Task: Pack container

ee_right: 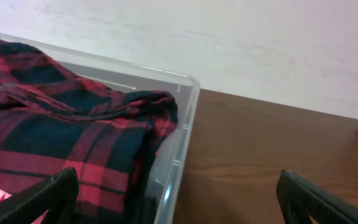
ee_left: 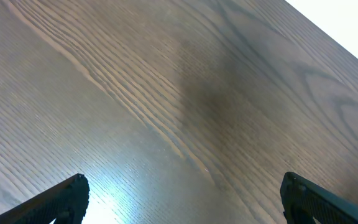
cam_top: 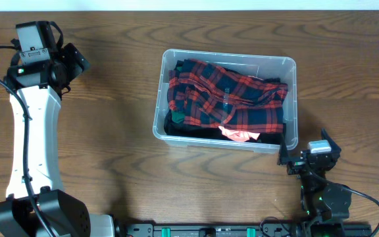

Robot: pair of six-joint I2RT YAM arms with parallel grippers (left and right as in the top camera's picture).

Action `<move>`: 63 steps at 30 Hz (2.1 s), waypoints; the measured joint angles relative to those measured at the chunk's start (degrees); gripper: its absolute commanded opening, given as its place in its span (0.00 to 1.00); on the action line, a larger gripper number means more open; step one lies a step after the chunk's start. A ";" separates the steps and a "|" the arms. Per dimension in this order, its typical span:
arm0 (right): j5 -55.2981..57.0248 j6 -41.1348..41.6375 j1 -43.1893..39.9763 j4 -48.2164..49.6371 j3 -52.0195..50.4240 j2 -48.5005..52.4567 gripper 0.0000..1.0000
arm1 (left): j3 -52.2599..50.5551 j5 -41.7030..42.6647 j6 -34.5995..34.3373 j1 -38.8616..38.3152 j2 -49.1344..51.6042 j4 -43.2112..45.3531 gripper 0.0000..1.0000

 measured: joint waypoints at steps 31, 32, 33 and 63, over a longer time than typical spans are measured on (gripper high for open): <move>-0.02 -0.83 -0.15 0.00 0.00 0.00 0.99 | 0.00 0.00 0.00 0.00 0.00 0.00 0.98; -0.02 -0.83 -0.15 0.00 0.00 0.00 0.99 | 0.00 0.00 0.00 0.00 0.00 0.00 0.98; -0.02 -0.83 -0.15 0.00 0.00 0.00 0.99 | 0.00 0.00 0.00 0.00 0.00 0.00 0.98; 0.00 -0.83 -0.15 0.02 0.00 0.00 0.99 | -19.50 0.09 -0.11 -2.01 -10.69 -3.54 0.98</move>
